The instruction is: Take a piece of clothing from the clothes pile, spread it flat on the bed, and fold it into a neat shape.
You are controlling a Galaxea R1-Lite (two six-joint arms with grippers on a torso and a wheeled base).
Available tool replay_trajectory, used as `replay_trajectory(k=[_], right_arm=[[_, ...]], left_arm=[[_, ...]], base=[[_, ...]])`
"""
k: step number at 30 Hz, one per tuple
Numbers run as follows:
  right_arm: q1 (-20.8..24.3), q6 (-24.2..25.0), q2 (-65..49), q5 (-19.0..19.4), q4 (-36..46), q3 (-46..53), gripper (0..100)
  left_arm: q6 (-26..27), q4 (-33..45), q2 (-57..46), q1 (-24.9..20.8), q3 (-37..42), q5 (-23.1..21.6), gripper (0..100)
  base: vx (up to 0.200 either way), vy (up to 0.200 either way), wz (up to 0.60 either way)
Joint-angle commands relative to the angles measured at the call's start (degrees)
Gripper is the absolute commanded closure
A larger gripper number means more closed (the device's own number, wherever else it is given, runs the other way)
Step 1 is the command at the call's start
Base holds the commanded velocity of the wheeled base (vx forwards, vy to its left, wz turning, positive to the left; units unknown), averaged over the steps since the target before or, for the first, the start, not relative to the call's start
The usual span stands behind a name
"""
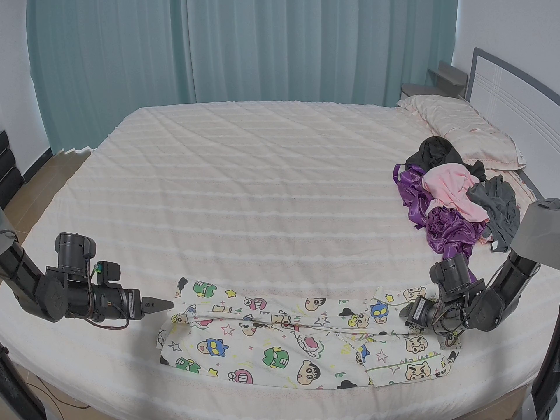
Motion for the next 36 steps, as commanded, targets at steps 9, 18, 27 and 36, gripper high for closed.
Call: replay_trajectory(k=[9, 18, 27, 36], right_arm=[[-1.6, 0.6, -0.9, -1.8, 0.0, 0.1, 100], [-1.1, 0.1, -5.1, -1.4, 0.6, 1.7, 100], [-0.2, -0.6, -6.7, -0.8, 0.0, 5.5, 0], [-1.5, -0.9, -15.9, -1.3, 0.0, 12.6, 0]], left_arm=[[0.1, -0.1, -0.8, 0.0, 1.6, -0.1, 0], [0.0, -0.1, -0.3, -0.3, 1.4, -0.1, 0], [-4.3, 0.1, 2.2, -4.2, -2.2, 1.1, 0], [-9.0, -0.1, 11.0, -9.0, -8.6, 12.1, 0]], base=[[0.000, 0.000, 0.00], [0.000, 0.000, 0.00], [0.000, 0.000, 0.00], [0.000, 0.000, 0.00]])
